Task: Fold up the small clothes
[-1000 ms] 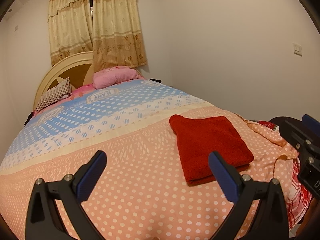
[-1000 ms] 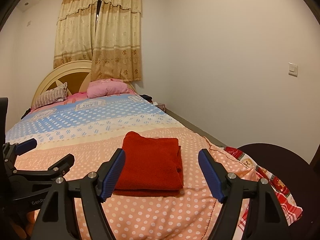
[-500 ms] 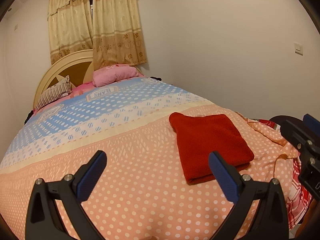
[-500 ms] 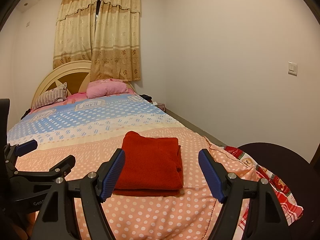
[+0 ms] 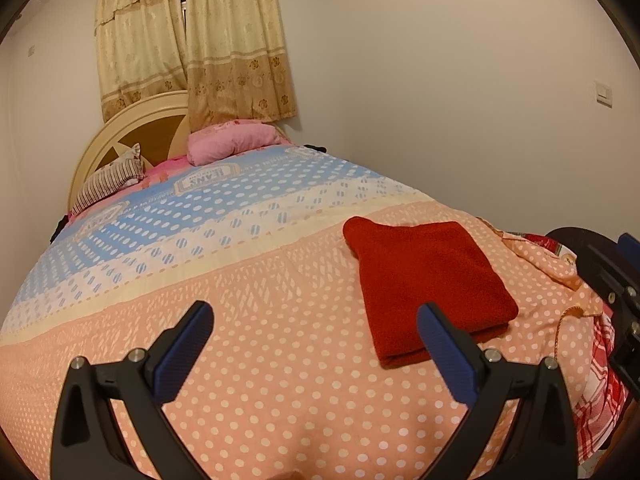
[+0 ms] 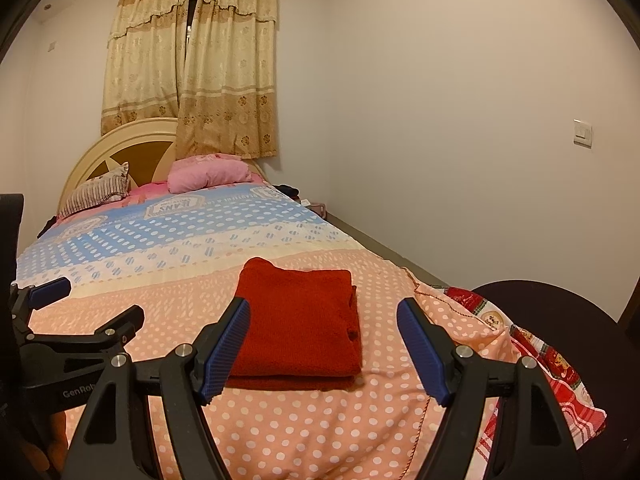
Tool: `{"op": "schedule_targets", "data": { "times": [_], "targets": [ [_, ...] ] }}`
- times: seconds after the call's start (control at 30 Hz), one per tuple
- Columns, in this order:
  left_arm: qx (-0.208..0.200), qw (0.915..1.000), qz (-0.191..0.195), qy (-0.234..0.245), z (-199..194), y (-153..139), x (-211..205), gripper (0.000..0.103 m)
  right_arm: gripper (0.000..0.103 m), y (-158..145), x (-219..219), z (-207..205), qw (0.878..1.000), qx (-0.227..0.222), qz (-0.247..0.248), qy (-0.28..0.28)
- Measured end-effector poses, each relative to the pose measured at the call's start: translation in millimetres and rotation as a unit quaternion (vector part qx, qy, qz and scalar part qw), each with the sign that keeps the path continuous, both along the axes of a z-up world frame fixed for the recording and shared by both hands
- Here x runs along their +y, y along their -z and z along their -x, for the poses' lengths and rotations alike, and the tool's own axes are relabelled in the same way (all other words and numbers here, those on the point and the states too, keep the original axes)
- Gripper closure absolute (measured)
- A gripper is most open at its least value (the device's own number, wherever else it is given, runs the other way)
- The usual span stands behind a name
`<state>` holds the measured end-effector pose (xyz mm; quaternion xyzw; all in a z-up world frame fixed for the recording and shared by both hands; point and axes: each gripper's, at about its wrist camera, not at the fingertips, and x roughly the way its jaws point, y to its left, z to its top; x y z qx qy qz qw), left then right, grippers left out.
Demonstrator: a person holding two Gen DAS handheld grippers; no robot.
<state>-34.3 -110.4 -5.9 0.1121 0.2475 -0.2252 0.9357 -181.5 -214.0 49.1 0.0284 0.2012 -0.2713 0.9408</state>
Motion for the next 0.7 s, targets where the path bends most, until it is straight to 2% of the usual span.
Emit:
{"op": "schedule_targets", "data": {
  "times": [0.3, 0.43, 0.7],
  "targets": [
    [0.020, 0.9998, 0.005, -0.001, -11.6, 5.4, -2.0, 0.000, 0.027, 7.3, -7.4, -6.4, 1.000, 0.010, -0.005, 0.008],
    [0.019, 0.9996, 0.019, 0.008, -12.9, 6.5, -2.7, 0.000, 0.027, 8.0, -9.7, -9.1, 1.000, 0.010, -0.009, 0.010],
    [0.023, 0.9997, 0.009, -0.003, -17.9, 8.5, -6.1, 0.000, 0.027, 10.1, -13.6, -10.6, 1.000, 0.011, -0.011, 0.015]
  ]
}}
